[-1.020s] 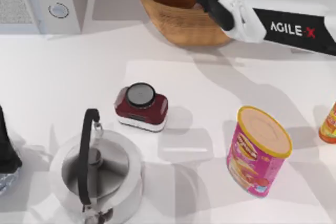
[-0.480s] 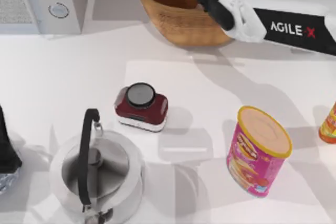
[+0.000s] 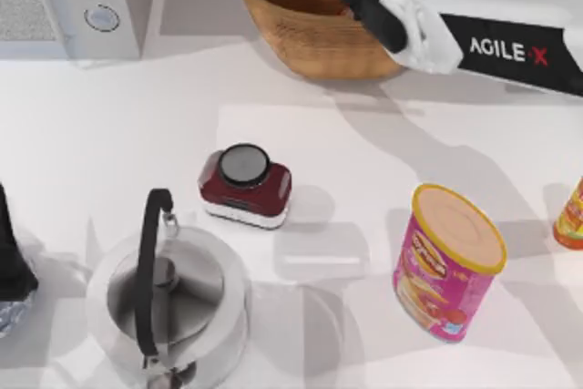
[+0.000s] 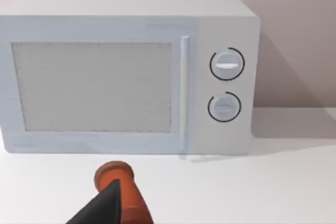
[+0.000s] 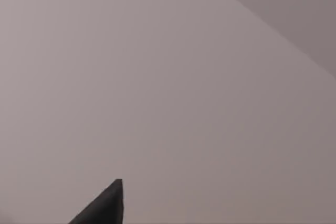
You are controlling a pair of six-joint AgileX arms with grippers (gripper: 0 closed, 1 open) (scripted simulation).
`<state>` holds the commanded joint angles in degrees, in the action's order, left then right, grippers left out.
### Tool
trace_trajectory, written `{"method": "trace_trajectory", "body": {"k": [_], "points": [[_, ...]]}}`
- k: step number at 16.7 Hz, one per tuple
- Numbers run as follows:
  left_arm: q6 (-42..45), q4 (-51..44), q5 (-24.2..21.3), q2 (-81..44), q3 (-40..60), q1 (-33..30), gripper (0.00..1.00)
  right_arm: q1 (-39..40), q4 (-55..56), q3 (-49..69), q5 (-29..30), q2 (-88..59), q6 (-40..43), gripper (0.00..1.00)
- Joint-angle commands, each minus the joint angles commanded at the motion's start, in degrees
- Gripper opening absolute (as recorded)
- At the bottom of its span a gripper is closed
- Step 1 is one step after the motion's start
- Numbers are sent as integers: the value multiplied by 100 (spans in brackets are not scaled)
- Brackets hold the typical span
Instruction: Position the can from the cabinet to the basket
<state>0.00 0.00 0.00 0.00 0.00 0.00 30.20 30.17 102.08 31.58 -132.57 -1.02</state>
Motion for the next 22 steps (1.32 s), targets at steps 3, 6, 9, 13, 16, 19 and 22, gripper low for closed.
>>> {"method": "trace_trajectory", "body": {"k": [3, 6, 9, 13, 16, 19, 22], "points": [[0, 0, 0, 0, 0, 0, 100, 0, 0, 0, 0, 0, 0, 100], [0, 0, 0, 0, 0, 0, 100, 0, 0, 0, 0, 0, 0, 100], [0, 0, 0, 0, 0, 0, 100, 0, 0, 0, 0, 0, 0, 100], [0, 0, 0, 0, 0, 0, 100, 14, 0, -1, 0, 0, 0, 100], [0, 0, 0, 0, 0, 0, 100, -86, -101, -290, -68, 340, -18, 100], [0, 0, 0, 0, 0, 0, 100, -321, -341, -984, -247, 1183, -47, 100], [0, 0, 0, 0, 0, 0, 100, -654, -683, -1986, -529, 2448, -70, 100]]}}
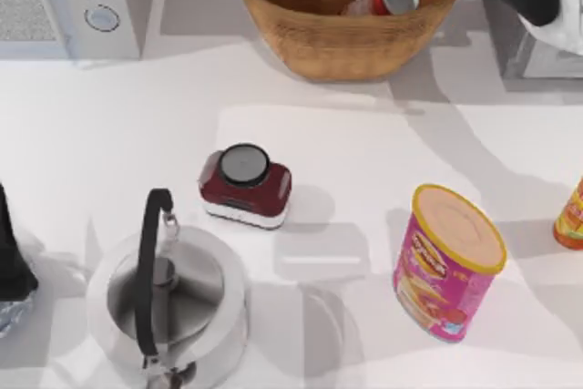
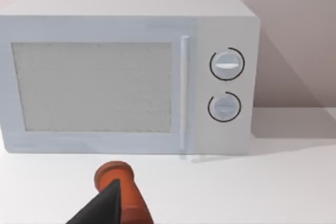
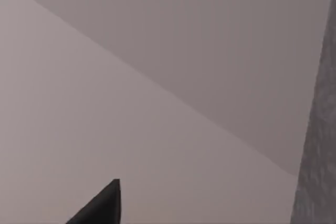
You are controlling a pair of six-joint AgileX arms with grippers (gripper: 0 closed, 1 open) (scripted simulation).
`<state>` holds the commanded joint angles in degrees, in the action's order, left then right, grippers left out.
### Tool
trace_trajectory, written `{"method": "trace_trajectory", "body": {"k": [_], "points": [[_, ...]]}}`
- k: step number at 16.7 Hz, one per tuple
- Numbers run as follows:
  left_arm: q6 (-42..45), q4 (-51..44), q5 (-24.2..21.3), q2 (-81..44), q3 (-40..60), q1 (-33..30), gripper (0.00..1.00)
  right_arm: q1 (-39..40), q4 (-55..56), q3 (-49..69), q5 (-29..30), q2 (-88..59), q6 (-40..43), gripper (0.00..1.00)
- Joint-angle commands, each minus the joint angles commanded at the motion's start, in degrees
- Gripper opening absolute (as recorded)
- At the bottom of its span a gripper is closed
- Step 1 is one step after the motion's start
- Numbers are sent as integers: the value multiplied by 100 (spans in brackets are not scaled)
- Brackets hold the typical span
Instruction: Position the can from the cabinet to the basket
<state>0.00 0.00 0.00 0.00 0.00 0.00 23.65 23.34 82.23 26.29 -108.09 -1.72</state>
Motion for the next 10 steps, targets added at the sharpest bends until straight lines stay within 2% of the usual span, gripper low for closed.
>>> {"method": "trace_trajectory", "body": {"k": [10], "points": [[0, 0, 0, 0, 0, 0, 100, -1350, -1339, -4403, -1351, 5867, 33, 100]]}}
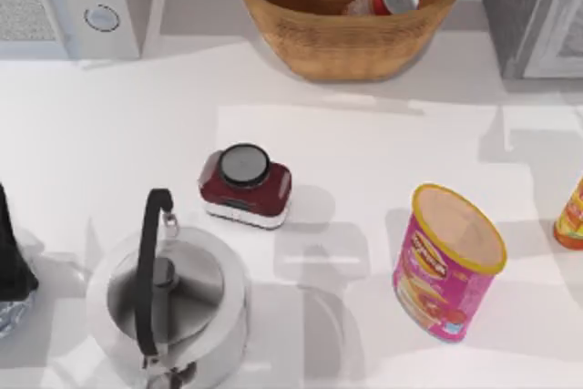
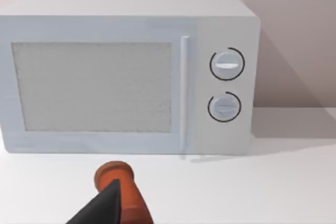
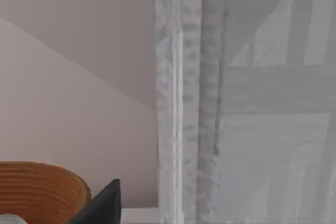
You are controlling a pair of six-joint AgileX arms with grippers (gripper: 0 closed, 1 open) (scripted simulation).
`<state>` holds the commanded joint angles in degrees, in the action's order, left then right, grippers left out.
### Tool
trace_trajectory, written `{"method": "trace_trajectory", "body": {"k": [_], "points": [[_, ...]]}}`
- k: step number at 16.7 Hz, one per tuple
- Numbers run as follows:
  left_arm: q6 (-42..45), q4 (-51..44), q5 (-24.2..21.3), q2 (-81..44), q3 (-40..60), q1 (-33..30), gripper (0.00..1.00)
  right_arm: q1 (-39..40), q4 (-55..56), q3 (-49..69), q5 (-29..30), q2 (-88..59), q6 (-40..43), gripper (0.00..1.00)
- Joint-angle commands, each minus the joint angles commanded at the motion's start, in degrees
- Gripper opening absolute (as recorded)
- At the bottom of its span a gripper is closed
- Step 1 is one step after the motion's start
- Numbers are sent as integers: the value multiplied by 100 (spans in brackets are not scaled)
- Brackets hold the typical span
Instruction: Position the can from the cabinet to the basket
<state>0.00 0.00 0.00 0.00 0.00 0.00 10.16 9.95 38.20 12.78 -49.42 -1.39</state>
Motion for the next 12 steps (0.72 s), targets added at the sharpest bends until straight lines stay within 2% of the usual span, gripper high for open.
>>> {"method": "trace_trajectory", "body": {"k": [7, 12], "points": [[0, 0, 0, 0, 0, 0, 100, -758, -741, -2803, -930, 3730, 102, 100], [0, 0, 0, 0, 0, 0, 100, -1005, -985, -3775, -1263, 4889, 137, 100]]}}
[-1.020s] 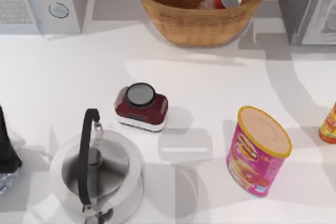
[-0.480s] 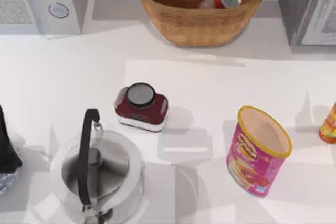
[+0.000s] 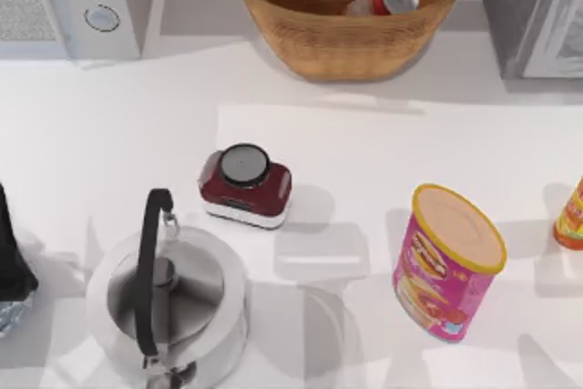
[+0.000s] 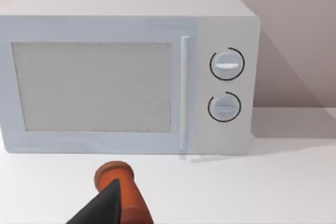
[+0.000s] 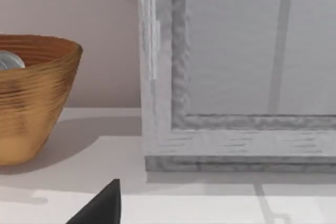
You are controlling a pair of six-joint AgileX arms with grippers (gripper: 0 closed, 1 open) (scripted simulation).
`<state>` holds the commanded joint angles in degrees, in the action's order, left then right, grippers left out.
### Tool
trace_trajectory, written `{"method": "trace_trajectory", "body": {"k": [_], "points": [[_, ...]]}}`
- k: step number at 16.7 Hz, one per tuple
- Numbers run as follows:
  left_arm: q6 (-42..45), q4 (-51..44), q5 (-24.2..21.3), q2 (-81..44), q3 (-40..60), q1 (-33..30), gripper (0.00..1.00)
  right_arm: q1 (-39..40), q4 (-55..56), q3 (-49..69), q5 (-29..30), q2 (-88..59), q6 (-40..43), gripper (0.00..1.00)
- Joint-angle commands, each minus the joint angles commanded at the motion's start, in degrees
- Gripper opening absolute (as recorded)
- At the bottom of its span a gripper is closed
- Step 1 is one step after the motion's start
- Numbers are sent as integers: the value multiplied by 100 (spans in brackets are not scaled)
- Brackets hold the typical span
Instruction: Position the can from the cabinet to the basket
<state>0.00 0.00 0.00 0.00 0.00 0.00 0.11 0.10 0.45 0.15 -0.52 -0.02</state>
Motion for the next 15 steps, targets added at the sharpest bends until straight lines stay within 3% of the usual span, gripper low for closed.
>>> {"method": "trace_trajectory", "body": {"k": [9, 15], "points": [[0, 0, 0, 0, 0, 0, 100, -181, 187, 37, -182, -165, -4, 100], [0, 0, 0, 0, 0, 0, 100, -1736, 1995, 627, -1677, -2179, -42, 100]]}}
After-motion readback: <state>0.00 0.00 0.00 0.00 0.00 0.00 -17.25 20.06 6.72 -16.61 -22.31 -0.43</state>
